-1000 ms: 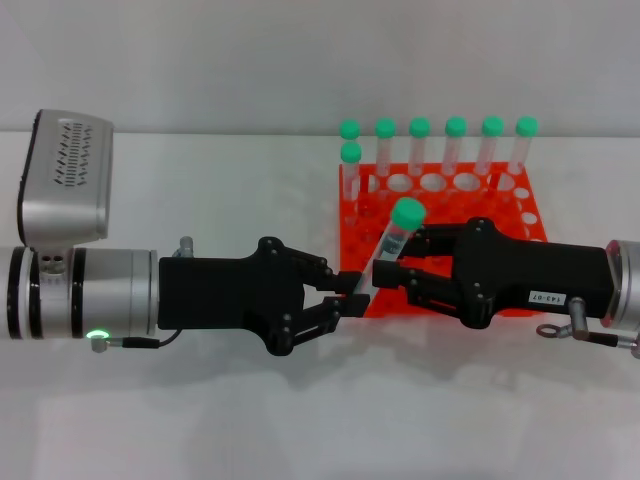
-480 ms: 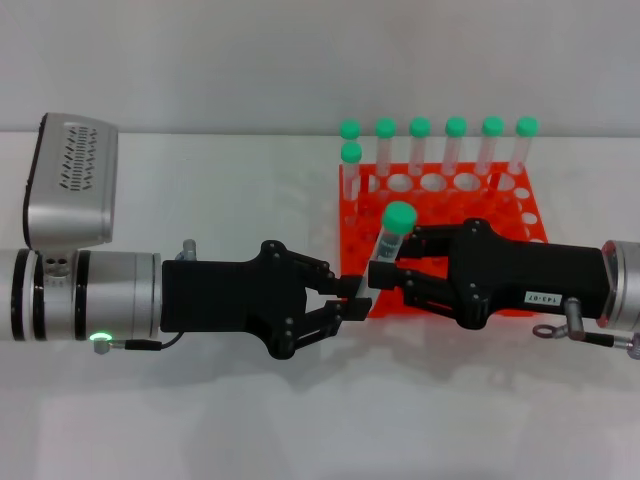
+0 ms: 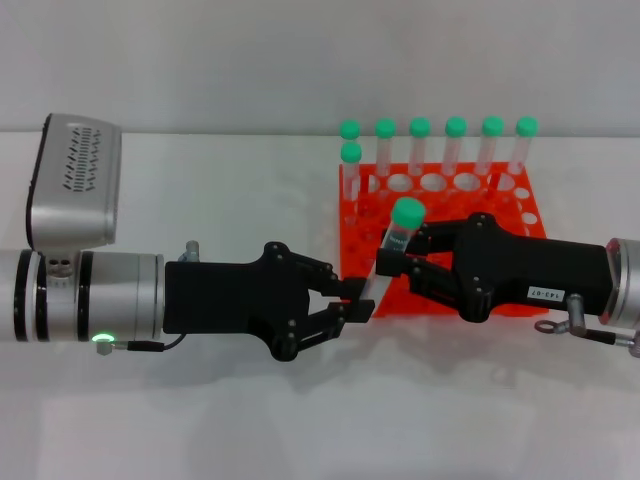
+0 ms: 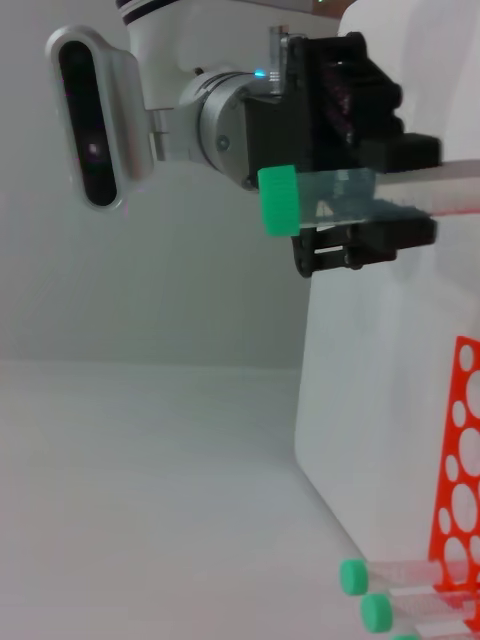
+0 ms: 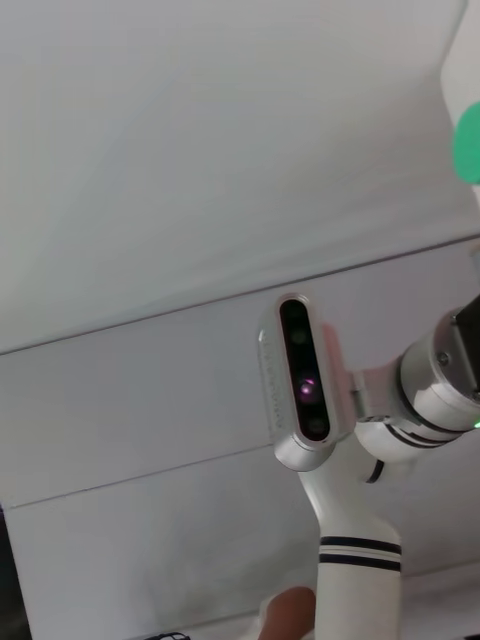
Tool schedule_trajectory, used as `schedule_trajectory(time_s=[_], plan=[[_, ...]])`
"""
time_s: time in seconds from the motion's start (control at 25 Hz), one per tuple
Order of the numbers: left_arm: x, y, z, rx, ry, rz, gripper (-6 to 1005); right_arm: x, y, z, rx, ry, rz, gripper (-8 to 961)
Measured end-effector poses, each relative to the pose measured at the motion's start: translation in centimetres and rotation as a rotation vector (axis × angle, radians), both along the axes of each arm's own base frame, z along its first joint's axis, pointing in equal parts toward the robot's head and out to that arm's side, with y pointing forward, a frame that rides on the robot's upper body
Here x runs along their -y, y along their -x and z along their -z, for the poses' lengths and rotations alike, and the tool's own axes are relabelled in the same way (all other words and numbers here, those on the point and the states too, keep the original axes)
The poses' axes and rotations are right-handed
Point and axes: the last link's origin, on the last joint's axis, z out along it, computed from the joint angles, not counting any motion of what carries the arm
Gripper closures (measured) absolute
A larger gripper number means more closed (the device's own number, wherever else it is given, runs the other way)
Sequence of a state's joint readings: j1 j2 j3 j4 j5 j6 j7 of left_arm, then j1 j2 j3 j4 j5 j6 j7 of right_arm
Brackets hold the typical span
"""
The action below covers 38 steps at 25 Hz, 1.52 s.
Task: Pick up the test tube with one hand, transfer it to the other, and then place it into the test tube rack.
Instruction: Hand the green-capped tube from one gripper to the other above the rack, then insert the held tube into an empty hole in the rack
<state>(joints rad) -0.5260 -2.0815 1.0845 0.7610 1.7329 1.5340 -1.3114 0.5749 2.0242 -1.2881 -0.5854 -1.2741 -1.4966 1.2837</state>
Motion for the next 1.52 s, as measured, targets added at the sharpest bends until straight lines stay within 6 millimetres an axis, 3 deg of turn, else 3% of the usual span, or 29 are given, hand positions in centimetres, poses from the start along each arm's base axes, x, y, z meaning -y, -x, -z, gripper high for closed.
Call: schedule_trajectory(time_s=[0.48, 0.72, 0.84, 1.16, 1.36, 1.52], plan=[[-0.4, 0.2, -0.3, 0.021, -0.026, -0.048, 829, 0.2, -0.1, -0.1, -0.012, -0.003, -0.002, 759], [-0.5, 0.4, -0.9, 0.067, -0.062, -0.076, 669, 0.2, -0.2, -0.2, -0.009, -0.003, 0.0, 758], [-0.4, 1.0, -1.3, 0.077, -0.082, -0.094, 540, 0.1, -0.3, -0.2, -0.007, -0.007, 0.006, 758], [1.4, 4.2, -2.7, 0.142, -0.213, -0.166, 222, -0.1, -0.7, -0.4, -0.001, -0.03, 0.017, 759], [2.6, 7.1, -3.4, 0.209, -0.371, -0.265, 107, -0.7, -1.0, -0.3, 0.022, -0.066, 0.044, 759], [3.5, 9.5, -4.0, 0.281, -0.491, -0.365, 107, -1.5, -1.1, -0.4, 0.024, -0.12, 0.073, 758]])
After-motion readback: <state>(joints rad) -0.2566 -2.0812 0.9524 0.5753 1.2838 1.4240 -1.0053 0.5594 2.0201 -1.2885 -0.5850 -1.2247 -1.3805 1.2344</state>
